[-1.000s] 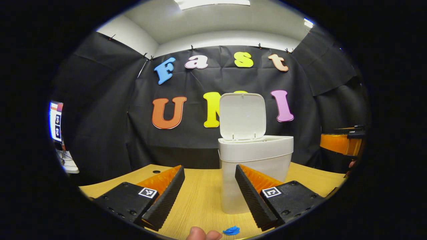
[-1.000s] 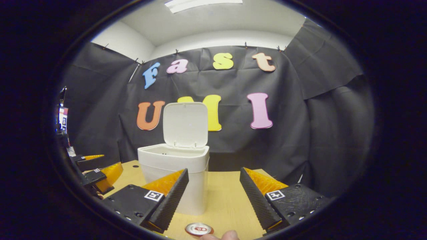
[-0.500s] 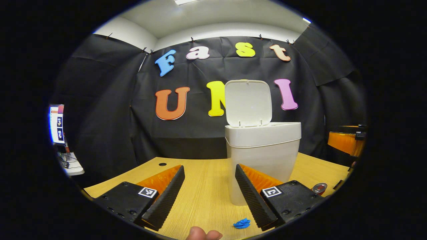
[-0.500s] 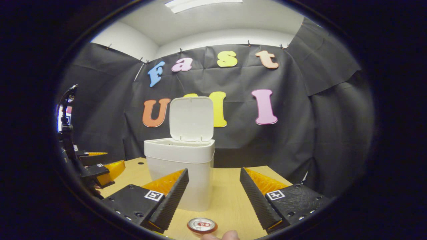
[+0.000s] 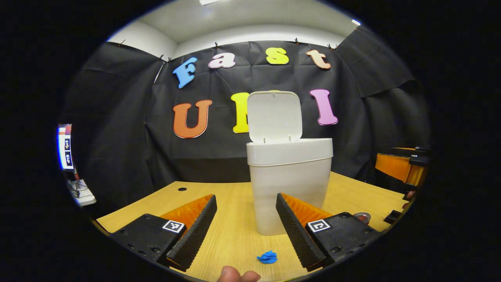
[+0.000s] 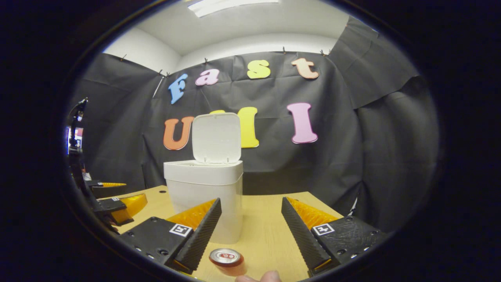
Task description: Press the lid of the desktop garbage bin to open it, pick up the crumpled paper on the desktop and throw it into the bin, then pick up the pop can on the desktop and drop it into the bin, and finally close the garbage bin lid.
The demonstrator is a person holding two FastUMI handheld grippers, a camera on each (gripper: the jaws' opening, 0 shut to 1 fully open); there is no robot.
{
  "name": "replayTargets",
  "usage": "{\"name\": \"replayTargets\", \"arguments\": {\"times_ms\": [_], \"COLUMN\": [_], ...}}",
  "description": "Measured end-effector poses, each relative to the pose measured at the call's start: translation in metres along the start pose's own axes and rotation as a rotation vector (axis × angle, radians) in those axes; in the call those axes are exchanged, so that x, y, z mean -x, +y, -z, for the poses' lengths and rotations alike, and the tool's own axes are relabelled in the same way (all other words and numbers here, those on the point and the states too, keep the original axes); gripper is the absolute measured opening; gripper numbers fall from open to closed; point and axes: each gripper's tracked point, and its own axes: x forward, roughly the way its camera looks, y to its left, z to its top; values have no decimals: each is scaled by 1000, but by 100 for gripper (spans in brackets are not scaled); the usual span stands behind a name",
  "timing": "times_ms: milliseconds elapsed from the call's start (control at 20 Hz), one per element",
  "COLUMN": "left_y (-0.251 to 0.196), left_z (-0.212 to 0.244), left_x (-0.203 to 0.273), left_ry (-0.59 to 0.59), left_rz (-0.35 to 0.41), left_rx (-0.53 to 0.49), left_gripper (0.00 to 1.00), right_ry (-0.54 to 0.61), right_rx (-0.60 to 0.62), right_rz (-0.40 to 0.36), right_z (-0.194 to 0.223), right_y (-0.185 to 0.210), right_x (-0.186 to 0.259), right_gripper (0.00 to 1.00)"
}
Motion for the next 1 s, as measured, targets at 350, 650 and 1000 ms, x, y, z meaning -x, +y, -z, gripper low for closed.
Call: {"name": "replayTargets", "arguments": {"times_ms": [350,650,1000], "left_y": [-25,-35,-39], "left_z": [56,99,137], "left_x": [13,22,22], "left_ry": [125,230,315], "left_rz": [34,36,34], "left_rx": [22,23,38], "left_gripper": [98,99,99], "right_ry": [23,47,86], "right_rx": [17,-2,-1], "right_rz": [-5,-8,-14], "right_z": [23,41,63], "right_y": [-10,-16,-20], "right_x": [14,15,18], "right_gripper": [96,96,96]}}
